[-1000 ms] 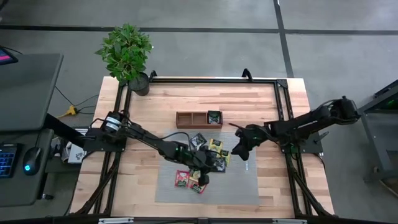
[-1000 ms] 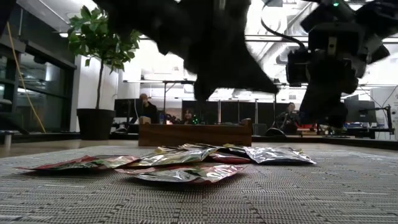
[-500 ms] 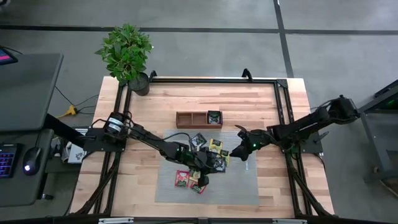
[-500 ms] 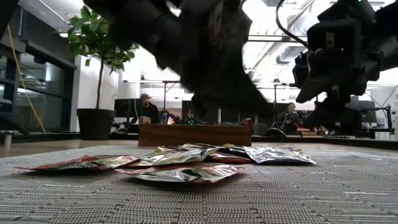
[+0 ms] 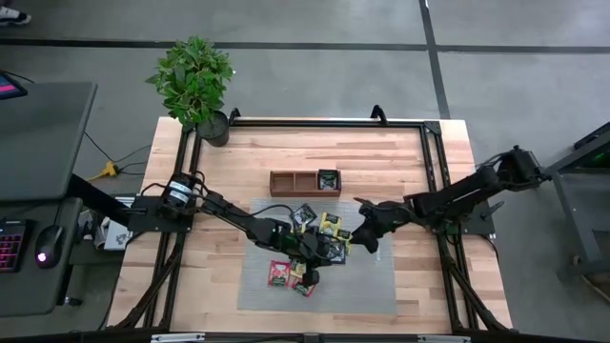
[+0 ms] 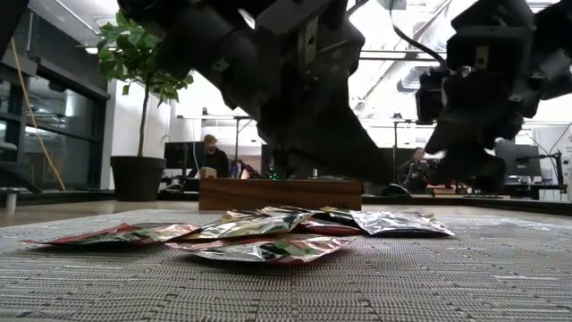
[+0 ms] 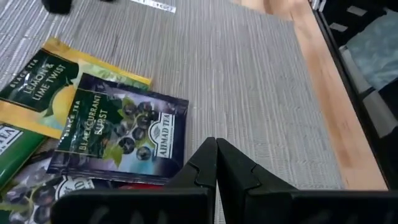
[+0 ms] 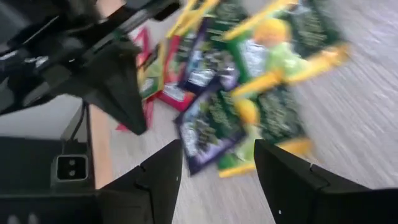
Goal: Pick & Place Tea
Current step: Put the violet tea bag into the right section of the wooden organizer
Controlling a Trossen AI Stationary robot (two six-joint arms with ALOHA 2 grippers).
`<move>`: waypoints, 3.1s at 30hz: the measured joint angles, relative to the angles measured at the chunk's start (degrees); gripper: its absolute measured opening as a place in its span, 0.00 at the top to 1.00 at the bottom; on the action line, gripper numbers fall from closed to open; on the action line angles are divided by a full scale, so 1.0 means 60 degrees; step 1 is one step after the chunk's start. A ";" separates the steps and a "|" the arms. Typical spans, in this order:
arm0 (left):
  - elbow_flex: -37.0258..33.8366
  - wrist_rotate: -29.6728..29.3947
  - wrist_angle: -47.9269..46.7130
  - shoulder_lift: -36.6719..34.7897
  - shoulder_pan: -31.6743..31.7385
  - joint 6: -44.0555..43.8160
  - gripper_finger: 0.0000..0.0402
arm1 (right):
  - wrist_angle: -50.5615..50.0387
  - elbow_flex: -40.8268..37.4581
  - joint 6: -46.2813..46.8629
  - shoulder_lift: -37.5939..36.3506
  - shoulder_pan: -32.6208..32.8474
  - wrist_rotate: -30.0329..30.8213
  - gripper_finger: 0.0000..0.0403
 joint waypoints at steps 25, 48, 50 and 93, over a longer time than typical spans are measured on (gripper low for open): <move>-0.0020 0.0007 0.0020 0.0432 0.0000 -0.0078 1.00 | -0.1522 0.1250 -0.1050 0.1431 -0.0175 -0.0297 0.52; 0.0000 -0.0302 -0.0281 0.0397 0.0000 -0.0084 1.00 | 0.0116 0.1248 -0.0548 0.2363 -0.0175 -0.0908 0.52; 0.0000 -0.0302 -0.0333 0.0397 0.0000 -0.0084 1.00 | 0.0131 0.1248 -0.0503 0.2363 -0.0175 -0.0912 0.52; 0.0000 -0.0554 -0.0541 0.0397 0.0000 -0.0070 1.00 | 0.0990 0.1628 0.1155 0.3059 -0.0146 -0.0631 0.52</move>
